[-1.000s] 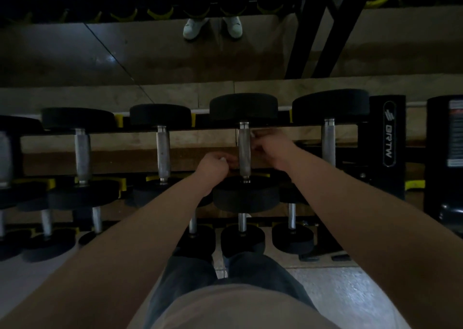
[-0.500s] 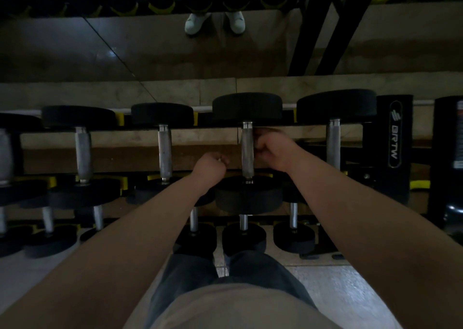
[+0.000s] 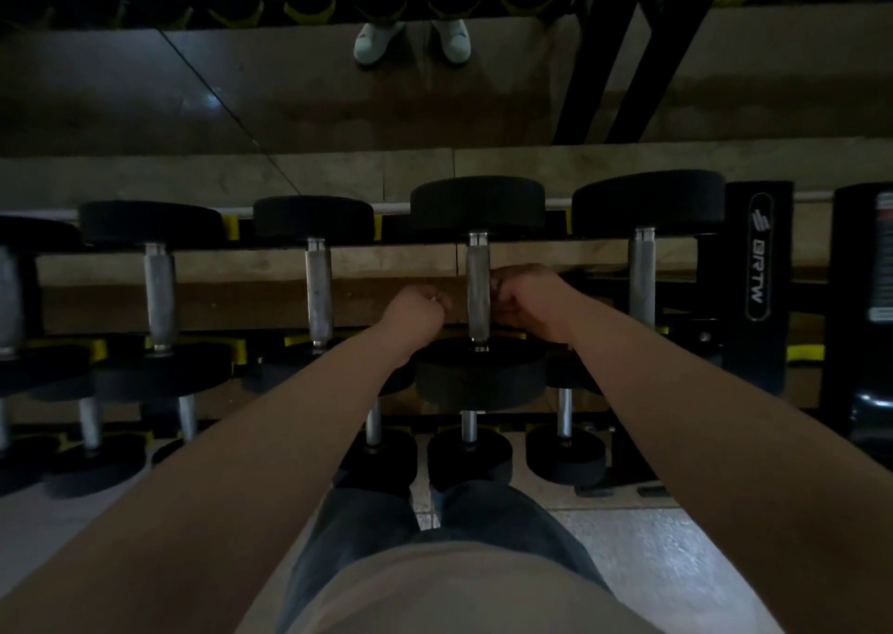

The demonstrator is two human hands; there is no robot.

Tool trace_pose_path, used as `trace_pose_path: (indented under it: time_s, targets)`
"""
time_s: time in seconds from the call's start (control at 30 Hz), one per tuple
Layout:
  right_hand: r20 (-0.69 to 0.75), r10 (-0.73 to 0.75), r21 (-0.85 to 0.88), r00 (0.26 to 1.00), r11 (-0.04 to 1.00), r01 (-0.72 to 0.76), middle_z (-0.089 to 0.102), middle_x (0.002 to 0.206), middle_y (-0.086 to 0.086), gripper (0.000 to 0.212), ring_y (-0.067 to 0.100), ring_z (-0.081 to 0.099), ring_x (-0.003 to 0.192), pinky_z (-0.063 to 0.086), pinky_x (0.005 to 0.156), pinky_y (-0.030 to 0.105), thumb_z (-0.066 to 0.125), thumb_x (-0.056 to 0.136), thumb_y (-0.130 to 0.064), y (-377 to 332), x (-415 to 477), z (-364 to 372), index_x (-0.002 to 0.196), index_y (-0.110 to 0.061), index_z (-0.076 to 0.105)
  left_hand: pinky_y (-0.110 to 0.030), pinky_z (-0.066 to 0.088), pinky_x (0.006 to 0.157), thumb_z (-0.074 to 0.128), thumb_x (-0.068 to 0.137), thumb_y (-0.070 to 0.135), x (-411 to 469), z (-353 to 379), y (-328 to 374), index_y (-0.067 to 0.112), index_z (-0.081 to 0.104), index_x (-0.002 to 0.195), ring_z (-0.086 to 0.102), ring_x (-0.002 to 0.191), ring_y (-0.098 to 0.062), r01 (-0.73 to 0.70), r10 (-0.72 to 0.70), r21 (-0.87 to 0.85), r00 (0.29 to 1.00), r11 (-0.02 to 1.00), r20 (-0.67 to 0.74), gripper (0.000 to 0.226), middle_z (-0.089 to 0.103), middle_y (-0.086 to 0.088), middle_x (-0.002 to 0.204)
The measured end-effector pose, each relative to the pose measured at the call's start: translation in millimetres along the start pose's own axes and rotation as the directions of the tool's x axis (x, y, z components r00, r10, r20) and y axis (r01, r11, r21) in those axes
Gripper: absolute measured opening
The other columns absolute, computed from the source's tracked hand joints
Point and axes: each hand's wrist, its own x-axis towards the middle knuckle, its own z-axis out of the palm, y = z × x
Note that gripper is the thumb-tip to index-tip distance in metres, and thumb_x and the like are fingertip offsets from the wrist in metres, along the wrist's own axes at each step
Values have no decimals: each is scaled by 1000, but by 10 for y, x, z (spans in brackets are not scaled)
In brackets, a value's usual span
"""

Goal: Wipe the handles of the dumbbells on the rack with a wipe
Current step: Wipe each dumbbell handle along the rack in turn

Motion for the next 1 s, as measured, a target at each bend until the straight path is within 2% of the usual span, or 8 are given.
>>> trace_pose_path:
  time_s: [0.1, 0.23, 0.33, 0.4, 0.63, 0.7, 0.83, 1.0]
  targets:
    - [-3, -11, -473, 1000, 881, 9, 74, 91, 16, 14, 31, 72, 91, 59, 89, 45, 66, 93, -17, 123, -38, -95, 92, -6, 75, -35, 49, 86, 45, 96, 11, -10, 40, -11, 14, 64, 100, 55, 93, -22, 22, -22, -12, 1000, 1000, 7, 20, 59, -10, 106]
    - [-65, -227, -671, 972, 731, 126, 74, 90, 4, 19, 18, 69, 87, 56, 83, 34, 66, 95, -30, 123, -97, -91, 90, -18, 79, -41, 44, 105, 58, 96, 25, -77, 64, 28, 15, 43, 146, 49, 124, -28, 54, -51, -63, 998, 997, 39, 53, 50, -9, 139]
    - [-221, -460, -644, 860, 731, 225, 71, 101, -10, 13, 7, 64, 95, 51, 81, 23, 67, 94, -29, 80, -159, -12, 104, -24, 75, -36, 47, 93, 58, 95, 35, -94, 56, 40, 18, 54, 136, 53, 116, -25, -13, 14, -40, 999, 999, 39, 44, 54, -8, 136]
    - [-238, -545, -637, 804, 713, 294, 67, 101, -12, 14, 5, 62, 95, 51, 84, 24, 67, 95, -29, 64, -203, 53, 108, -25, 70, -31, 47, 75, 52, 97, 32, -91, 39, 31, 22, 65, 107, 57, 94, -18, -64, 65, -53, 998, 997, 19, 18, 62, -7, 117]
    - [220, -449, -874, 866, 305, 379, 71, 105, -5, 12, 4, 61, 92, 54, 92, 33, 67, 95, -26, 147, -325, 112, 103, -24, 75, -28, 41, 63, 38, 99, 12, -75, 56, -20, 23, 67, 92, 53, 81, -17, -48, 52, -112, 998, 993, 34, 32, 60, 0, 87]
    - [159, -533, -868, 831, 326, 375, 69, 106, -5, 12, 6, 60, 94, 53, 87, 30, 65, 96, -25, 52, -275, 121, 105, -24, 74, -29, 40, 62, 39, 96, 7, -82, 39, -17, 22, 67, 85, 53, 78, -16, -44, 49, -152, 998, 987, 27, 34, 64, 0, 89]
    - [-217, -623, -708, 751, 631, 318, 67, 108, -8, 15, 3, 58, 95, 44, 76, 16, 67, 95, -22, -77, -173, 166, 111, -25, 68, -31, 47, 79, 55, 94, 18, -84, 11, -36, 27, 70, 95, 56, 84, -9, -132, 128, -159, 991, 978, -36, 18, 64, 12, 96]
    - [-184, -532, -582, 827, 737, 345, 71, 99, -9, 16, 3, 66, 90, 54, 78, 21, 73, 92, -29, -12, -245, 247, 107, -23, 72, -19, 46, 72, 69, 91, 34, -66, 19, -38, 26, 71, 109, 59, 91, 0, -281, 271, -250, 960, 926, -77, 20, 67, 15, 98]
